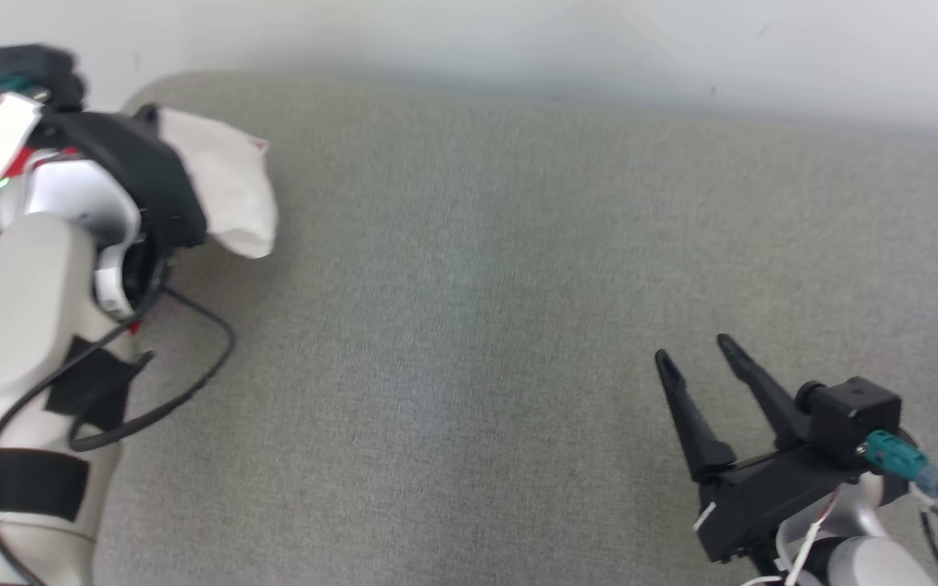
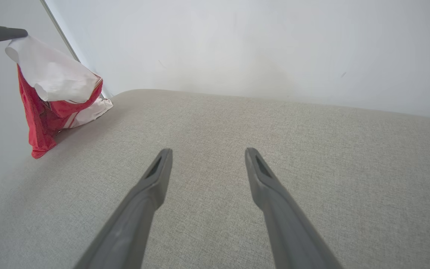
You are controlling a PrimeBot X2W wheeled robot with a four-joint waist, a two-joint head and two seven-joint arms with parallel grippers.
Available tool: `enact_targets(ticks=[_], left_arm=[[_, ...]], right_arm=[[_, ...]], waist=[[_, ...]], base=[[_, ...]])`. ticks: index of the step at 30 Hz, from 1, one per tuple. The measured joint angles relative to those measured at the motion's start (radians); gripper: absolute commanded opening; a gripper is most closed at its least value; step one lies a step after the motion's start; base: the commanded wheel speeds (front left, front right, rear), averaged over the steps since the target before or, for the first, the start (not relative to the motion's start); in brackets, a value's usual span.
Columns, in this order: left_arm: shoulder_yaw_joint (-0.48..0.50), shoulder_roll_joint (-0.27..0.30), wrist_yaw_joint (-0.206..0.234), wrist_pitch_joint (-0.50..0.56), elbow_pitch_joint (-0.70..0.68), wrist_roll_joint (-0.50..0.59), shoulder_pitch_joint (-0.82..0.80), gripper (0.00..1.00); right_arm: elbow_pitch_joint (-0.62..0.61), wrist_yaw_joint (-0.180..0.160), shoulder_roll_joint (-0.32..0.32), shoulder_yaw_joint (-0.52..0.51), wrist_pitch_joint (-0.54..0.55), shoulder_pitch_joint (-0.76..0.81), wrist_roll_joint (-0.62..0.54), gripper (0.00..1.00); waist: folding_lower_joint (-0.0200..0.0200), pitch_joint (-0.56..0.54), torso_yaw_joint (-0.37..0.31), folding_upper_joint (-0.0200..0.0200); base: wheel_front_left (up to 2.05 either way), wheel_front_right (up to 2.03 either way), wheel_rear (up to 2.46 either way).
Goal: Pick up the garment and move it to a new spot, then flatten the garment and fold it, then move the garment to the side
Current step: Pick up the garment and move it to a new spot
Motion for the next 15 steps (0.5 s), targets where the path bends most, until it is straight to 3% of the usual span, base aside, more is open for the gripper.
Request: enact_targets(ticks=[7, 15], left_arm=[[-0.067, -0.059, -0.050, -0.002, -0.016, 0.018, -0.020, 0.00], [-0.110, -0.120, -0.101, 0.010, -0.076, 0.015, -0.016, 0.00]], right_arm=[[0.103, 0.013, 0.070, 0.051, -0.046, -0.011, 0.020, 1.00], [0.138, 0.016, 0.089, 0.076, -0.071, 0.034, 0.026, 1.00]], waist=[[-0.0001, -0.097, -0.027, 0.0000], [-0.0002, -0.173, -0.100, -0.0001]], base=[[0.00, 0.00, 0.00], [0.00, 0.00, 0.00]])
